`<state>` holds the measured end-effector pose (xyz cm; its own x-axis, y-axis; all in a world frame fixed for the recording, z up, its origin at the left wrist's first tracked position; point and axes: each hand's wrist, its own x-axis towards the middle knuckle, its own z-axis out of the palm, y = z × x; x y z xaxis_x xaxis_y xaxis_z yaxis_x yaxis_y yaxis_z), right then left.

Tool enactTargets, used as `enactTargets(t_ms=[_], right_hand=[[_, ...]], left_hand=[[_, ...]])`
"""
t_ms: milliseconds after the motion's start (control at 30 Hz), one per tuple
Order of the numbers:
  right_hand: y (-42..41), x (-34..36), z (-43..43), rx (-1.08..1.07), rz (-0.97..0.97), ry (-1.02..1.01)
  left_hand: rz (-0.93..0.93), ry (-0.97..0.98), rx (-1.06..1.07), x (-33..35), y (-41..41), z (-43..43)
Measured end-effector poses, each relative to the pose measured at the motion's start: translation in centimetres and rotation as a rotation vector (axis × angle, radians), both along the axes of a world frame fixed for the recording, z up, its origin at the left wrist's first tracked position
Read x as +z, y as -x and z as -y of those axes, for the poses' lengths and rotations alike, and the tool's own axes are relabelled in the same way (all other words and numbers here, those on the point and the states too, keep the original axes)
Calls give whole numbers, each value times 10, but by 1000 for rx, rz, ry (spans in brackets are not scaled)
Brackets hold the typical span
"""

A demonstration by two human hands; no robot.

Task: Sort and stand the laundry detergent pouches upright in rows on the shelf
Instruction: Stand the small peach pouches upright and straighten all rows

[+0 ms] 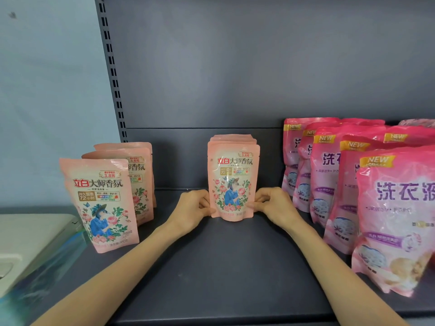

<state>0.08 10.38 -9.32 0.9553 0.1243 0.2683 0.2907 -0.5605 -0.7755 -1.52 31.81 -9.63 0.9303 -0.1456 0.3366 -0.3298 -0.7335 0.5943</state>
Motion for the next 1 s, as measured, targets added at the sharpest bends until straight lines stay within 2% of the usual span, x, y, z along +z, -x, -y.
enactTargets(t_ms=[67,233,367,467,533,667,800,1000], right_hand=[[-1,-1,1,-1,-19,37],[9,0,0,-26,-52,295],[29,6,2,-56,-54,574],[47,4,3,-63,-22,700],[58,2,4,-48,-21,744],[73,1,8,-50,25,793],[81,9,7,-46,114,781],[84,27,-6,-3,242,820]], left_hand=[[3,-10,9,0,2,0],[-37,-99,25,3,10,-3],[15,-364,72,7,31,-6],[101,-592,136,3,48,-9],[112,-696,172,-2,57,-11],[187,-776,264,-6,77,-18],[205,-788,333,-4,99,-24],[329,-781,420,16,126,-35]])
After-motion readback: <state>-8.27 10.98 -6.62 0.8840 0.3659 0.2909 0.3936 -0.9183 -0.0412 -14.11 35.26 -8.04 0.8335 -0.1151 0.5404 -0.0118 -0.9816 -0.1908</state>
